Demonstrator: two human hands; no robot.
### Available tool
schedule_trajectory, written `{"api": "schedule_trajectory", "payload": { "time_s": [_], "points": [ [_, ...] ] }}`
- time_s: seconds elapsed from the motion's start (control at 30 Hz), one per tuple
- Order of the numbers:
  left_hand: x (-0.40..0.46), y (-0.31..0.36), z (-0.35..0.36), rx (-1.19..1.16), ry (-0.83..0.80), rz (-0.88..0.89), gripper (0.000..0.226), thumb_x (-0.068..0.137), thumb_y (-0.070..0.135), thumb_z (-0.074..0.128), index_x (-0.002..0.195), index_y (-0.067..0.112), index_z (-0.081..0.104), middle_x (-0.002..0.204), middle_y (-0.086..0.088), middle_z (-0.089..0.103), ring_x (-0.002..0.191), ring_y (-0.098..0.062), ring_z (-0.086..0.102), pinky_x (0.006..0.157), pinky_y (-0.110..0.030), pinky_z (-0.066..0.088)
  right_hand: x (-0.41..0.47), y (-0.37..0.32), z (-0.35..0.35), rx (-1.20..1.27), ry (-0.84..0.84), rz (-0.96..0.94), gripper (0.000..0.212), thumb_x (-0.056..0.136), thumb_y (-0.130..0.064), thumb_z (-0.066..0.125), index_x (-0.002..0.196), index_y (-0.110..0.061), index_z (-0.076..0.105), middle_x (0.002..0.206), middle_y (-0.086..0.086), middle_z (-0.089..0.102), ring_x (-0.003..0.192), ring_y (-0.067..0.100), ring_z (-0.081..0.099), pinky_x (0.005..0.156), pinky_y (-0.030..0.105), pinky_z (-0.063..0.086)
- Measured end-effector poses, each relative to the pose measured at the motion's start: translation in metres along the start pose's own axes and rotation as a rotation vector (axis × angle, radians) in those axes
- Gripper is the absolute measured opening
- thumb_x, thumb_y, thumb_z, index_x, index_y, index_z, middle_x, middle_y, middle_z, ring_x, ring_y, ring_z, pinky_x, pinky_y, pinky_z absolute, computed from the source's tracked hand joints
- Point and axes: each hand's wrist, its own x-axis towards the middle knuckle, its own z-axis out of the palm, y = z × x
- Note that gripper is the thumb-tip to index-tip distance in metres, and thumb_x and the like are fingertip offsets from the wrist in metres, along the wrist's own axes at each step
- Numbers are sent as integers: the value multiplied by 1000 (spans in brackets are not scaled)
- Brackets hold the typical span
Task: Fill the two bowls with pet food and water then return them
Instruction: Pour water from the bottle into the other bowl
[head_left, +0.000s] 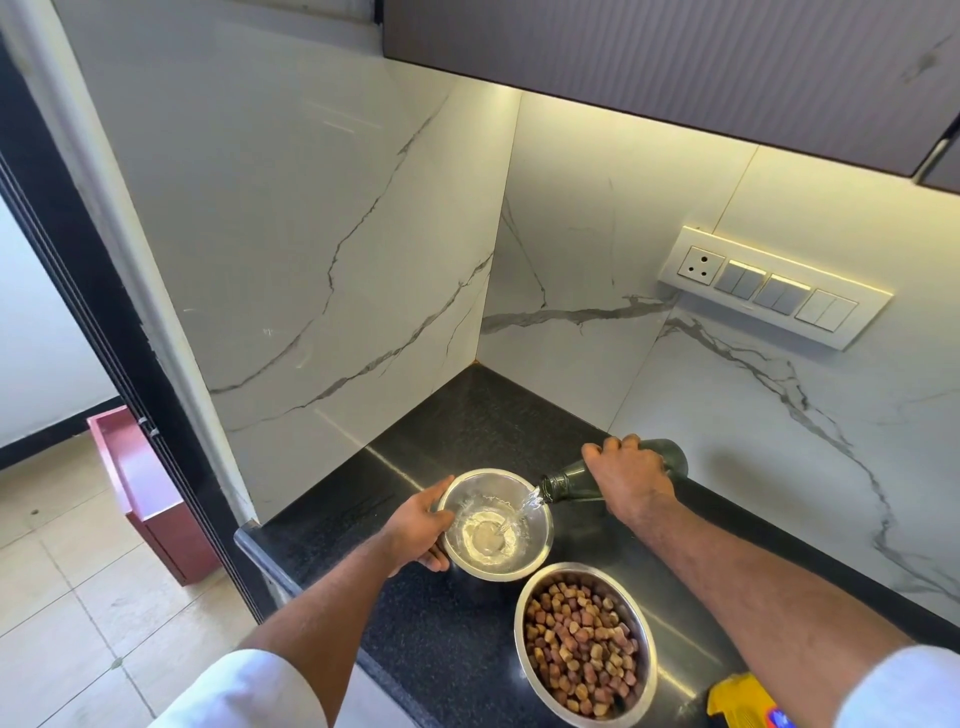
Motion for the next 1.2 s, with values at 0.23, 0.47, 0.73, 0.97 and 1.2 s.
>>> {"api": "schedule_trajectory", "payload": {
  "time_s": [0.23,0.47,0.73,0.97,1.2],
  "points": [
    [0,-1,-1,-19,-11,-7,63,107,17,51,163,32,25,111,-15,74,60,-16,73,68,-35,66,-1,0,-5,-14,-5,-3,76,82,-26,84,144,-18,41,138,16,56,132,38,51,95,52,59],
    [2,-3,-2,-26,-22,-21,63,107,18,52,162,33,25,108,-13,75,61,-17,74,67,-35,67,-3,-1,-8,-26,-1,-6,78,81,-26,85,145,-18,40,139,16,55,133,37,51,96,51,58],
    [2,-3,-2,-43,-27,-13,63,107,19,53,162,33,27,96,-10,79,60,-17,74,61,-32,65,-3,-2,-7,-34,4,-4,76,82,-24,84,144,-17,41,139,18,55,134,38,50,96,51,58],
    [3,-4,-2,-44,-43,-6,62,108,19,51,163,33,24,99,-13,79,61,-17,73,63,-33,65,-2,-1,-5,-51,13,-4,76,80,-24,85,142,-17,42,136,18,56,131,38,51,93,51,59],
    [4,-4,-3,-47,-45,-12,63,108,17,51,163,32,24,98,-14,79,62,-18,73,61,-32,65,1,-2,-1,-53,12,0,78,78,-25,87,141,-18,42,137,17,55,133,38,50,95,53,58]
  ]
}}
